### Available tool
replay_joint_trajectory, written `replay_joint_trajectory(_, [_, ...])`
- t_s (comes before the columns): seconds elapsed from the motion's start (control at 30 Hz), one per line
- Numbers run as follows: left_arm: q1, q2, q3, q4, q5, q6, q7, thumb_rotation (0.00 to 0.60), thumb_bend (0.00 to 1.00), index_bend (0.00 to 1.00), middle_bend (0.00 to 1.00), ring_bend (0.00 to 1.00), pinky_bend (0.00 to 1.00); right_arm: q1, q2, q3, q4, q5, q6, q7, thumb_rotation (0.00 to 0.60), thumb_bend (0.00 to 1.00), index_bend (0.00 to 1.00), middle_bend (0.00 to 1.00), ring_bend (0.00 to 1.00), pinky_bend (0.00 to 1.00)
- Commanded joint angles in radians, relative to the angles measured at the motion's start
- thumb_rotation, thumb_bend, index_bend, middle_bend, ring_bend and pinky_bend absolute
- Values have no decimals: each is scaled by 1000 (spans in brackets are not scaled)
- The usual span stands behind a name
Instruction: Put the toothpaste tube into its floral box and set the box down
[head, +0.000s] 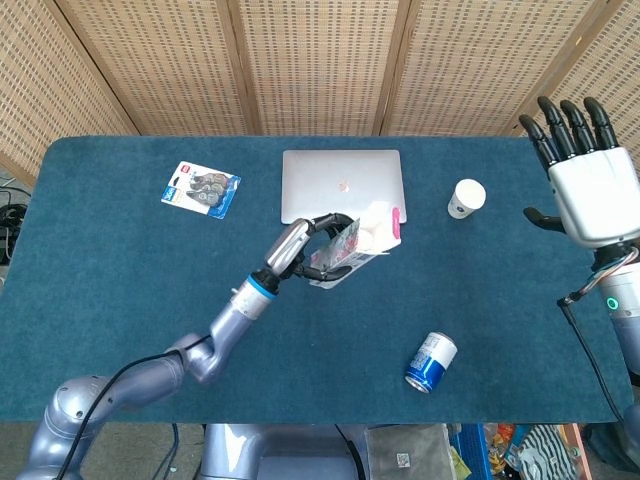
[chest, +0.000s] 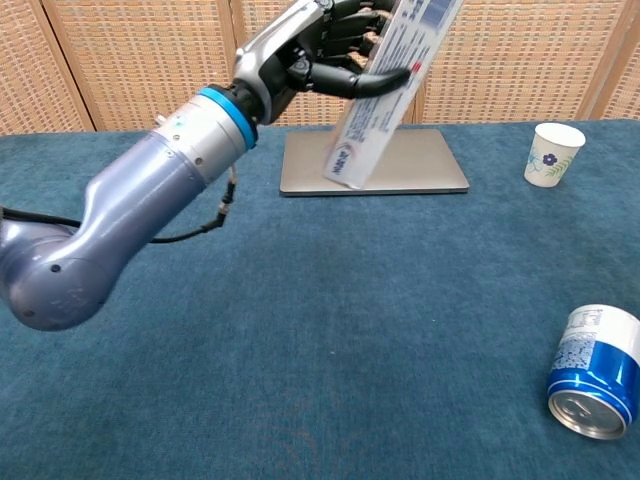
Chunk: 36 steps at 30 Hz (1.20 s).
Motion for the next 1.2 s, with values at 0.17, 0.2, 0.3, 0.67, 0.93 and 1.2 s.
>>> replay_joint_trajectory(0.17, [68, 209, 179, 39, 105, -68, 237, 600, 423, 523, 400, 397, 478, -30, -67, -54, 79, -48, -31, 60, 600, 0, 0, 0, 0, 0])
replay_joint_trajectory(0.2, [77, 232, 194, 28, 107, -81, 256, 600, 424, 523, 400, 397, 478, -33, -79, -60, 92, -58, -31, 69, 600, 0, 0, 0, 0, 0])
replay_joint_trajectory(0.3, [106, 287, 231, -3, 105, -120, 323, 600, 423, 523, 400, 397, 477, -42, -113, -77, 129, -86, -32, 95, 600, 0, 0, 0, 0, 0])
replay_joint_trajectory(0.67, [139, 344, 293, -88, 36, -355, 493, 600, 422, 441, 277, 238, 345, -60, -184, -108, 185, -143, -29, 132, 600, 0, 0, 0, 0, 0])
replay_joint_trajectory(0.93, [155, 467, 237, -310, -82, -432, 661, 600, 337, 0, 0, 0, 0, -91, -188, -116, 187, -171, 5, 164, 600, 0, 0, 0, 0, 0])
replay_joint_trajectory(1.2, [325, 661, 203, -557, -99, -136, 753, 600, 287, 0, 0, 0, 0, -154, -248, -164, 274, -302, 116, 244, 600, 0, 0, 0, 0, 0])
